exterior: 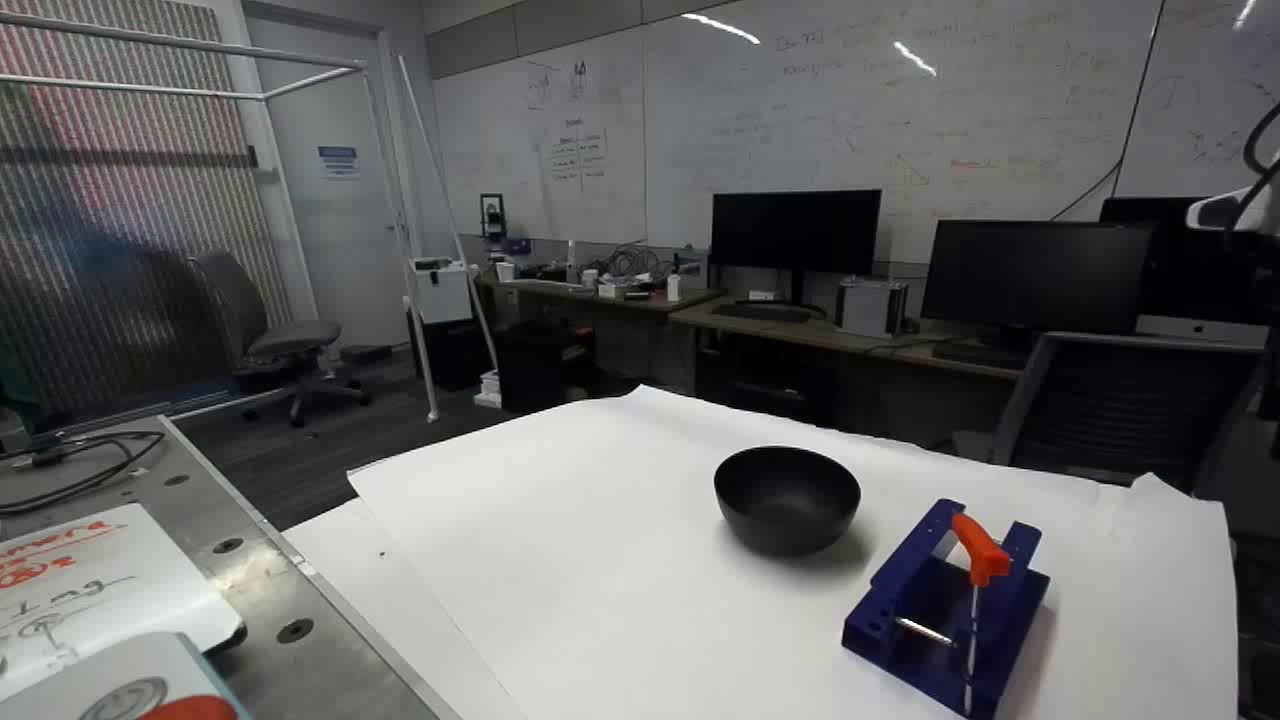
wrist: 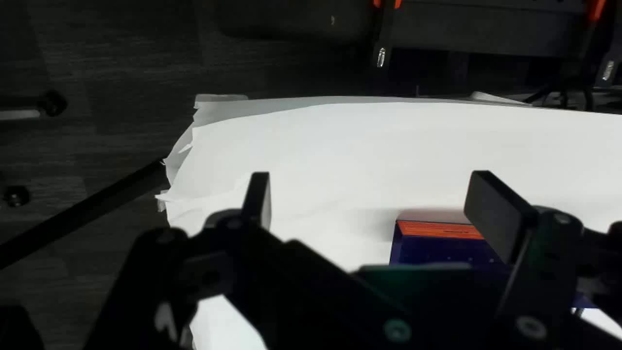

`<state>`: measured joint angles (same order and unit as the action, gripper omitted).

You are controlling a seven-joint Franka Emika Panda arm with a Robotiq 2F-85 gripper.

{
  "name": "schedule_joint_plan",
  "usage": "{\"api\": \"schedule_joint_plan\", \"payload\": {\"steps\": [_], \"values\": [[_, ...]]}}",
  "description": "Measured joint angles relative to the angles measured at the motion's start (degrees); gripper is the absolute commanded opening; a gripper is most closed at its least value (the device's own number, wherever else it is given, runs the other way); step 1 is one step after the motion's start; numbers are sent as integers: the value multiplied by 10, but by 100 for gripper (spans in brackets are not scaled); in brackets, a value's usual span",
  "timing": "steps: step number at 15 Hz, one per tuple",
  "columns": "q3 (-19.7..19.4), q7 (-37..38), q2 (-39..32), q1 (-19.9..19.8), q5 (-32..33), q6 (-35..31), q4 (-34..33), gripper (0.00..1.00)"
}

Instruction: Put the red object in the bowl

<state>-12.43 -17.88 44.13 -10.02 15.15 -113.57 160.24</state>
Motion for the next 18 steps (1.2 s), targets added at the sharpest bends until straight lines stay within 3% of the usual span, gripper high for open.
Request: {"api": "schedule_joint_plan", "payload": {"steps": [10, 12, 18], "values": [[5, 17, -5, 5, -14, 0, -2, 100], [25, 62, -16, 20, -41, -4, -7, 100], [142, 272, -93, 65, -109, -50, -35, 100]]}}
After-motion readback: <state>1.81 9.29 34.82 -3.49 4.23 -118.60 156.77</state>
